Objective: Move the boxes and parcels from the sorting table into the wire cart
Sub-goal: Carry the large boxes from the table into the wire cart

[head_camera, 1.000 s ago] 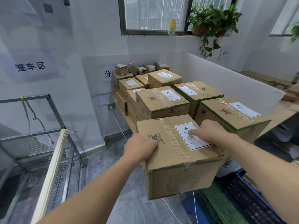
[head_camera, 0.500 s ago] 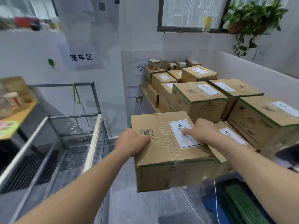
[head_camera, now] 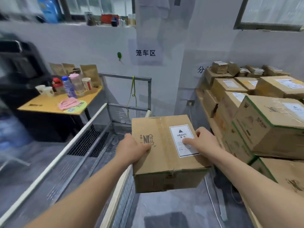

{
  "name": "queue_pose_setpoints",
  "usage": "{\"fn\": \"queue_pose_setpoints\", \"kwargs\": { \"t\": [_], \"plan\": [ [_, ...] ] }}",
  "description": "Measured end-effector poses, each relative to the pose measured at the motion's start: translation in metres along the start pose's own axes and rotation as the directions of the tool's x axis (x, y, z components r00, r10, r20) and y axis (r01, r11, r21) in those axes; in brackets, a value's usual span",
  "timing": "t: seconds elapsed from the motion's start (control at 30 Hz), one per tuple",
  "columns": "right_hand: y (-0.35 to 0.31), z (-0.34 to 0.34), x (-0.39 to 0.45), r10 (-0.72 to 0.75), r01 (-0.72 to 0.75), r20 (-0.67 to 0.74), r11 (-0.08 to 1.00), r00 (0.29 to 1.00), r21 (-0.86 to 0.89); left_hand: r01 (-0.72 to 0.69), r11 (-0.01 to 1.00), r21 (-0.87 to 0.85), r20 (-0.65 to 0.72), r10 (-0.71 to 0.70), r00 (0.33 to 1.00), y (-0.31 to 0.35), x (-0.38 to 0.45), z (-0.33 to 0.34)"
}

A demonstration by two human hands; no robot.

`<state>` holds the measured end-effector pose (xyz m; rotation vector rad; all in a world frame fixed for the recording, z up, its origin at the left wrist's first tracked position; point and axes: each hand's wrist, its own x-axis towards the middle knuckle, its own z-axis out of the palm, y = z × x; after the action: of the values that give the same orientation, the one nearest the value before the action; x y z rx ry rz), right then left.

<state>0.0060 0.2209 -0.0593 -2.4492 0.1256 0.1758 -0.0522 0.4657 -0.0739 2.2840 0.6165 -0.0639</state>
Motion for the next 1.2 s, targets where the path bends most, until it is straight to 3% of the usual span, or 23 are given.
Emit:
{"fn": "queue_pose_setpoints", "kwargs": {
  "t": [0.2,0.43,0.67,1.0,1.2],
  "plan": [
    [-0.037,0.045,0.067,-0.141,0.13,0.141,0.988,0.98,0.079,0.155,0.983,-0.098,-0.124,-0.166,0.978,-0.025,0.03,-0.01],
    [-0.079,0.09,0.122,-0.308,0.279,0.318,0.951,0.897,0.133,0.3,0.931,-0.207,-0.24,-0.346,0.907,-0.044,0.048,-0.015],
    [-0.113,0.153,0.137,-0.352,0.349,0.442,0.933,0.825,0.093,0.411,0.86,-0.303,-0.202,-0.479,0.854,-0.082,0.048,-0.033],
    [-0.184,0.258,0.131,-0.418,0.436,0.572,0.893,0.706,0.114,0.434,0.731,-0.527,-0.177,-0.594,0.785,-0.185,0.068,-0.072],
    [-0.222,0.328,0.118,-0.432,0.469,0.624,0.876,0.651,0.118,0.457,0.714,-0.53,-0.191,-0.625,0.757,-0.246,0.082,-0.093]
  ]
}}
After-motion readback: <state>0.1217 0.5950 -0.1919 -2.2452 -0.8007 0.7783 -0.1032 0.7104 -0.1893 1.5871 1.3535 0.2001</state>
